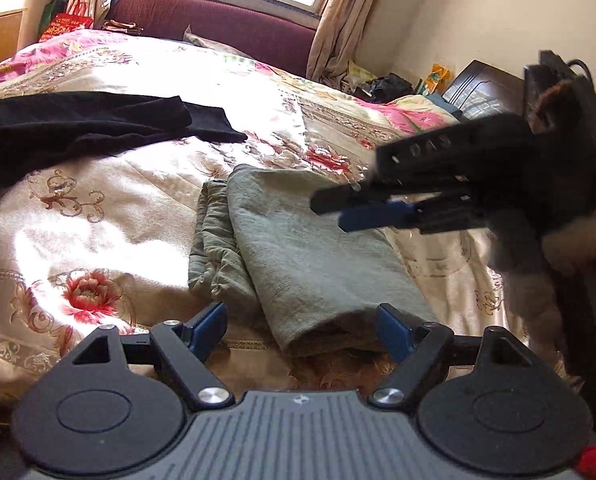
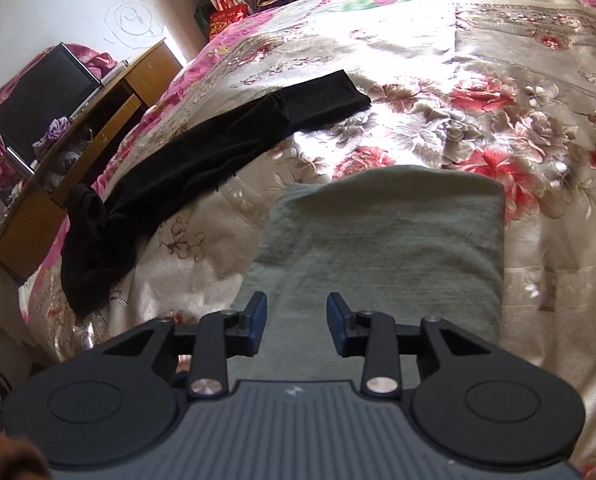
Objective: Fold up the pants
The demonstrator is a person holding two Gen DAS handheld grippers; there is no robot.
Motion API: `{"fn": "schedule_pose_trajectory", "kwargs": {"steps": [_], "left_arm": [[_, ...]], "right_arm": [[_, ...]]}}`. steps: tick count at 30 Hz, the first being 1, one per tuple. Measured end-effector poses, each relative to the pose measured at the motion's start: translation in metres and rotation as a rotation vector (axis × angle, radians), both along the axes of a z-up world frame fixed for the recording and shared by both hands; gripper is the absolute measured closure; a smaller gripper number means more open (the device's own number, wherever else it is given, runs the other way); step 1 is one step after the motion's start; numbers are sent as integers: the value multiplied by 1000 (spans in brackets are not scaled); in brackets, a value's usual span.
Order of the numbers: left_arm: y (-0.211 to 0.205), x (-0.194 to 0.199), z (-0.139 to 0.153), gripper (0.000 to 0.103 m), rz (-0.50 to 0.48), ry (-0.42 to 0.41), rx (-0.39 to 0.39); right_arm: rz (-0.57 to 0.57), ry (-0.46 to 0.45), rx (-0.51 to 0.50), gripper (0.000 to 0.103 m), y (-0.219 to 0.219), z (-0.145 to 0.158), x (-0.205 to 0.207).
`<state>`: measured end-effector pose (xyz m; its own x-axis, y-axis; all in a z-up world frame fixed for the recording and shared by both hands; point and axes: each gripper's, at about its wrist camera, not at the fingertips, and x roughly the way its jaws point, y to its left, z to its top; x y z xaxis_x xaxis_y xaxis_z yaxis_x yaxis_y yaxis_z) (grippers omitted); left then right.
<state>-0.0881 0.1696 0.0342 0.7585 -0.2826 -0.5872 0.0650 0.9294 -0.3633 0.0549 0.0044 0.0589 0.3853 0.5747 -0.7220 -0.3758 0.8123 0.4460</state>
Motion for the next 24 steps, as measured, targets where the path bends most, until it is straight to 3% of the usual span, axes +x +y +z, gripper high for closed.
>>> {"fn": "schedule_pose_trajectory", "kwargs": {"steps": [4,9,13,14,15,18,20,24], "left_arm": [[-8,0,7,9,-10,-16,44],[-15,10,4,9,-32,19,49],[-17,23,-5,11,-11,78,106],[-19,24,-7,21,-6,75,127],[-20,25,-8,42,-12,73,150],[-15,27,-12,69,-1,96,164],[-5,27,-12,76,18,99,131],[15,19,6,78,72,39,79]], "right_arm": [[12,-39,32,58,31,6,23],[42,-16,-115,57,79,-14,46],[57,-13,-255,61,92,-38,55],[61,-30,-276,68,91,-39,56],[63,-36,-278,80,87,-39,57],[59,-6,-217,97,70,-31,62],[58,-12,-179,98,62,-21,63],[38,-34,-71,98,53,5,64]]}}
